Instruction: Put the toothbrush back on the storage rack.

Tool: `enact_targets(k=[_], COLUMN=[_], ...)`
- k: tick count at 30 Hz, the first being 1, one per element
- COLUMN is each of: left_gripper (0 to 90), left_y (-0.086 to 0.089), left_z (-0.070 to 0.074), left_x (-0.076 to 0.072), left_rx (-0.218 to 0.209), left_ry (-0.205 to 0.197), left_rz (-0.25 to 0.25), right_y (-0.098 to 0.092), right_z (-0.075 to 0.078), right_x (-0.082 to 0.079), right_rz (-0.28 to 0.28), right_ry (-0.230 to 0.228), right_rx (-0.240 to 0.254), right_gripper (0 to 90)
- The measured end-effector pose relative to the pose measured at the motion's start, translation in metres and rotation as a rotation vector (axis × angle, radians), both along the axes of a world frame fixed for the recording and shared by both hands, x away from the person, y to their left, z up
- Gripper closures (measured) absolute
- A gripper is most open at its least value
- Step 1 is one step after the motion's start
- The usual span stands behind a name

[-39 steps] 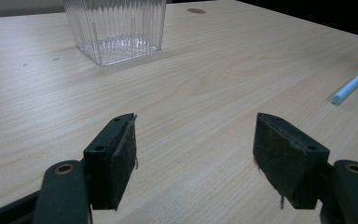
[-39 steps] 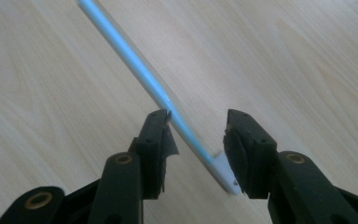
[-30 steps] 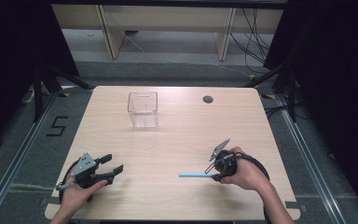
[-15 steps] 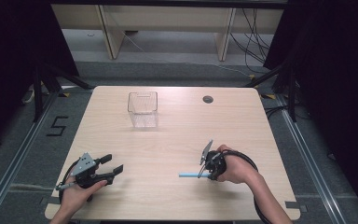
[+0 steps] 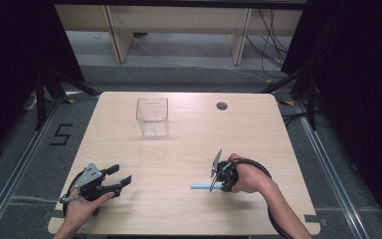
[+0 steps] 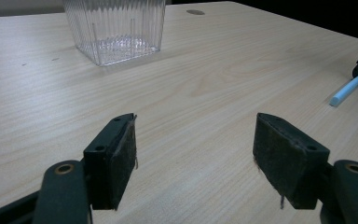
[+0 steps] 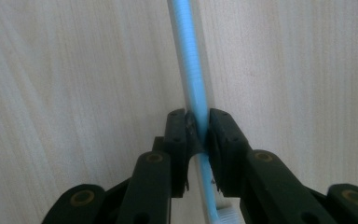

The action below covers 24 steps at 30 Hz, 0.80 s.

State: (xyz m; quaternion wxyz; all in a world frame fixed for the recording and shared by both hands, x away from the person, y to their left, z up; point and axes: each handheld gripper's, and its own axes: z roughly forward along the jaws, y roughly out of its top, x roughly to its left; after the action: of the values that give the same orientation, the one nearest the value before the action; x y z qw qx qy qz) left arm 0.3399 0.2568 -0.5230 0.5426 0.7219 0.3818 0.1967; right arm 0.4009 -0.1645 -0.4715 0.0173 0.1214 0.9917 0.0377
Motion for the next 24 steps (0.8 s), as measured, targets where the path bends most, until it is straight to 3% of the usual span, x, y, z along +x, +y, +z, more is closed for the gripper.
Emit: enact_targets(k=[4,5,10,11,15,17,18,20,24], left_gripper=[29.3,29.3,29.3,29.3,29.3,29.3,29.3,29.2,29.2], left_y=[0.000,0.000,0.000,0.000,0.000,0.000,0.000,0.000,0.000], left_z=[0.000,0.000,-0.001,-0.001,-0.001,-0.001,-0.001,-0.001,-0.001], left_x=[0.000,0.000,0.001,0.001,0.001,0.001,0.001,0.001,0.001], left_rx=[-0.001,0.000,-0.010,-0.011,-0.011,-0.010,-0.010,-0.011,-0.012], left_ry=[0.001,0.002,-0.003,-0.003,-0.002,-0.001,-0.001,-0.001,-0.001], left_rz=[-0.001,-0.001,-0.007,-0.006,-0.006,-0.006,-0.006,-0.006,-0.006], right_y=[0.003,0.002,0.006,0.005,0.008,0.008,0.010,0.012,0.013], right_z=[0.000,-0.001,0.001,0.000,0.001,-0.002,-0.002,-0.001,-0.002], right_x=[0.000,0.003,0.001,0.003,0.002,0.004,0.001,0.001,0.002], right_rz=[0.014,0.056,0.016,0.045,0.034,0.076,0.045,0.042,0.071], right_ry=[0.000,0.000,0.023,0.013,0.026,0.021,0.033,0.035,0.028], right_rx=[-0.018,-0.011,-0.030,-0.023,-0.045,-0.039,-0.061,-0.078,-0.076], right_gripper=[79.0,79.2,79.6,79.7,79.7,79.8,79.7,79.8,80.8])
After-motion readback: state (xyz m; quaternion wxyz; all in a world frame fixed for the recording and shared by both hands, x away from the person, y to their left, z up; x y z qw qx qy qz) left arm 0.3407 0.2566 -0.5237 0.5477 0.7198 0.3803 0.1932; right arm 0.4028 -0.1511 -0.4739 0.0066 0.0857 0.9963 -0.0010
